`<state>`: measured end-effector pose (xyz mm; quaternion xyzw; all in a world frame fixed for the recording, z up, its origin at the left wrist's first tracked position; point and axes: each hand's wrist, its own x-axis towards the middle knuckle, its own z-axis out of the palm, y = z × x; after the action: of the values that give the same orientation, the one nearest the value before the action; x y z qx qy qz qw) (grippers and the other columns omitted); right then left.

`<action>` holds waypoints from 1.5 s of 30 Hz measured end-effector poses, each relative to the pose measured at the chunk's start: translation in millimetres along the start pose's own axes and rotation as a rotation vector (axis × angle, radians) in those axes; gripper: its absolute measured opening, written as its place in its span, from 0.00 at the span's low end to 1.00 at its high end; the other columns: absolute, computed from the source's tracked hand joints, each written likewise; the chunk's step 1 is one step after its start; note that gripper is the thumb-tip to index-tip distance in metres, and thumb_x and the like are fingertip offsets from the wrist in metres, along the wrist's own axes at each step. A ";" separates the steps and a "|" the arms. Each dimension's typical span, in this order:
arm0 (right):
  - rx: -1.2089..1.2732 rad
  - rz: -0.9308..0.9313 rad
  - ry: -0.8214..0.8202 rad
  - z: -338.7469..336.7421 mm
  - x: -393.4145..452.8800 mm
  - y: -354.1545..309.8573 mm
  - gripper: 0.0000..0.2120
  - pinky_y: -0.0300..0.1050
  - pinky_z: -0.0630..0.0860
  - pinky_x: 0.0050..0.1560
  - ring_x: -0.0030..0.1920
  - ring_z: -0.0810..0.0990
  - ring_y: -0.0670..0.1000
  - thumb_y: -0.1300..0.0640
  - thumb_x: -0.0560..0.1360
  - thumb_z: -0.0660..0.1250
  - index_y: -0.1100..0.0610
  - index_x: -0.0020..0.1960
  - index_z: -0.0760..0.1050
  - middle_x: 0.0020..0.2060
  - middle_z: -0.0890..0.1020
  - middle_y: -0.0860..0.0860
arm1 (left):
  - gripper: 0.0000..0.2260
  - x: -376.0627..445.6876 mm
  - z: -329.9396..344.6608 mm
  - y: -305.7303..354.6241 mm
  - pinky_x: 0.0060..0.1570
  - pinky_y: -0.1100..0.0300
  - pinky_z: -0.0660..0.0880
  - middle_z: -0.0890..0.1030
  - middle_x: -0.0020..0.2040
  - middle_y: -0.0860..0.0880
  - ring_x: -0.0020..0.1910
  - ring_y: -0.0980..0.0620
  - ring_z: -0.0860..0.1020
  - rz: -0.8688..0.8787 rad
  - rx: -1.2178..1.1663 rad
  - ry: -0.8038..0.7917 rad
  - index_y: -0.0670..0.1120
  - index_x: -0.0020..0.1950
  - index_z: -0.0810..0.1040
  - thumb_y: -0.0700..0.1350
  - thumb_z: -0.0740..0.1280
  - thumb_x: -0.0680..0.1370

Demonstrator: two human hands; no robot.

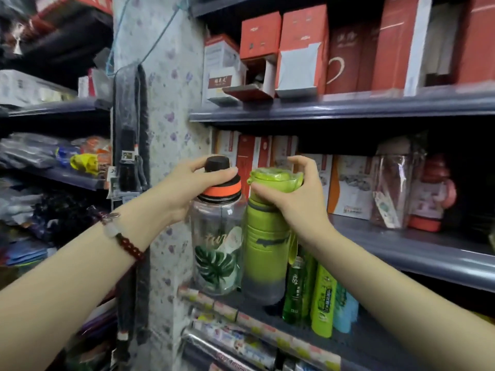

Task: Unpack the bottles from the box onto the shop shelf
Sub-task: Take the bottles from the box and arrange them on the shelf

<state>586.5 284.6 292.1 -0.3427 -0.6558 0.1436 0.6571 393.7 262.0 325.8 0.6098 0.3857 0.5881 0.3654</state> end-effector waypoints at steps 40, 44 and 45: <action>-0.173 -0.083 0.441 -84.8 92.9 34.1 0.42 0.42 0.73 0.59 0.55 0.77 0.37 0.42 0.58 0.80 0.43 0.65 0.61 0.56 0.77 0.40 | 0.21 150.9 139.6 -23.3 0.46 0.61 0.71 0.77 0.49 0.57 0.51 0.59 0.76 0.357 -0.096 -0.031 0.58 0.47 0.71 0.67 0.71 0.62; -0.264 -0.050 0.330 -86.8 81.8 45.6 0.58 0.50 0.69 0.68 0.66 0.72 0.46 0.44 0.55 0.82 0.42 0.75 0.49 0.68 0.70 0.44 | 0.20 149.6 141.4 -25.3 0.44 0.64 0.66 0.76 0.50 0.63 0.50 0.65 0.73 0.364 -0.075 -0.098 0.63 0.51 0.70 0.71 0.66 0.65; -0.282 -0.041 0.321 -87.9 80.2 48.3 0.58 0.50 0.70 0.67 0.63 0.74 0.46 0.46 0.55 0.82 0.43 0.75 0.49 0.66 0.72 0.43 | 0.22 149.1 141.2 -27.0 0.44 0.66 0.66 0.77 0.50 0.65 0.51 0.66 0.74 0.349 -0.078 -0.141 0.65 0.52 0.70 0.72 0.66 0.63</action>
<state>691.4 347.7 330.9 -0.4361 -0.5632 -0.0195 0.7016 535.3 409.1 360.7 0.6923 0.2247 0.6130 0.3074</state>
